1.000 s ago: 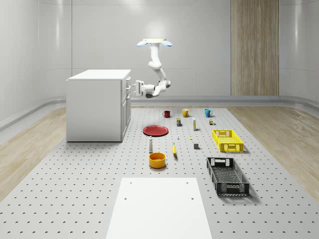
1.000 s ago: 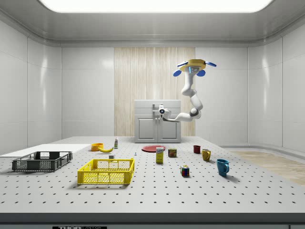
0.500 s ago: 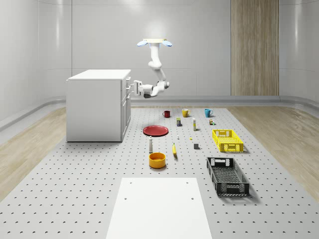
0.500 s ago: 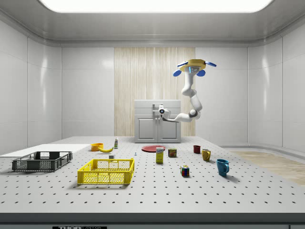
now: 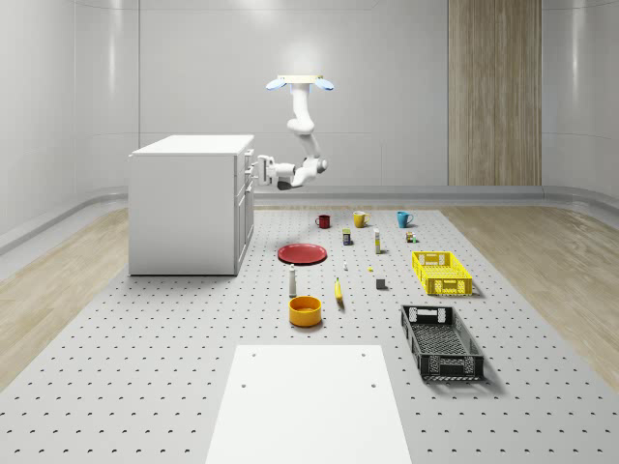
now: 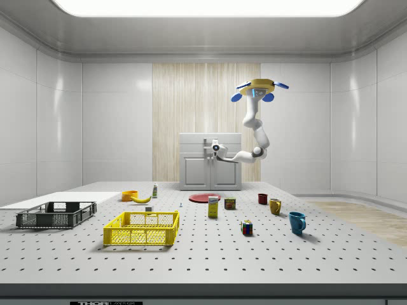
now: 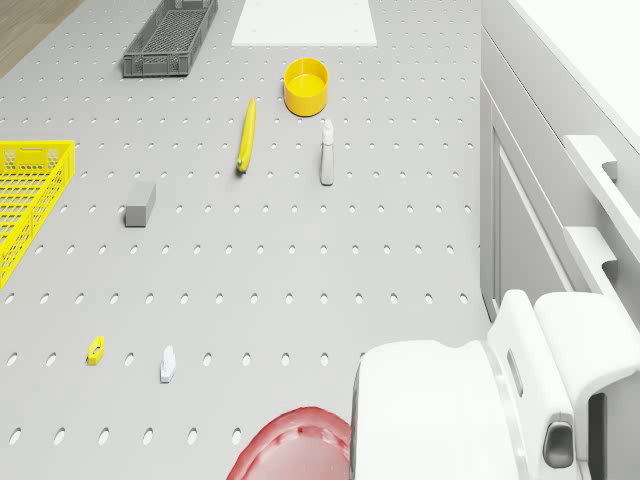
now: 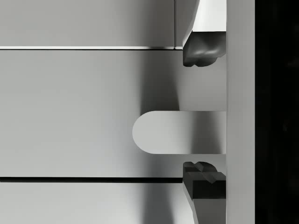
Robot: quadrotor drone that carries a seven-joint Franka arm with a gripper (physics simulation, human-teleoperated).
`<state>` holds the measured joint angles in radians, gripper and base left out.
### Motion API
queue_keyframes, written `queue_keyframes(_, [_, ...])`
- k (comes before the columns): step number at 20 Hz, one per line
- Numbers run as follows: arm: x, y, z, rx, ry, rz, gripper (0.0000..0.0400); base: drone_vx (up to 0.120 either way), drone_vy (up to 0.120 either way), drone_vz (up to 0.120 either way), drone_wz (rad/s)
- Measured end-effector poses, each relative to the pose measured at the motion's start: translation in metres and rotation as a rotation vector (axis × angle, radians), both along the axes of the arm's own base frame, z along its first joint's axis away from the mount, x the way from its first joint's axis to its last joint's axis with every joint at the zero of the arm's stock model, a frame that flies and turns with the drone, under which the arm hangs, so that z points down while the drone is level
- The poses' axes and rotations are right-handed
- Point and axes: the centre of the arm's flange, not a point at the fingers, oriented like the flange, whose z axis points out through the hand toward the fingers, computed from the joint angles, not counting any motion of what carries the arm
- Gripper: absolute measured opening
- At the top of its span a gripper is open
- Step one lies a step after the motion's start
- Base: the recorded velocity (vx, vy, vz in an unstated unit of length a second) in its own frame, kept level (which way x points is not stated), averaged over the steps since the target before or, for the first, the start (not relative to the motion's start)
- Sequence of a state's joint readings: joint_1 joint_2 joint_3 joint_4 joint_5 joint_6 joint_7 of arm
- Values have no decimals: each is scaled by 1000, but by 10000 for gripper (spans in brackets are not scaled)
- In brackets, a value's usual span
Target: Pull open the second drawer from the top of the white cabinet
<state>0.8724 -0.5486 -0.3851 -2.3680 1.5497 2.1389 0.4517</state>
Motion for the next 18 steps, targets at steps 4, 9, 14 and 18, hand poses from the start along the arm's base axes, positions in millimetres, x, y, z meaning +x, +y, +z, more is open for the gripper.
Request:
queue_keyframes(4, [8,6,-1,0,0,0,300,0,0,0,0])
queue_keyframes(9, [21,10,-1,0,0,0,300,0,0,0,0])
queue_keyframes(14, [25,11,-1,0,0,0,300,0,0,0,0])
queue_keyframes(18, [27,11,-1,0,0,0,232,0,0,0,0])
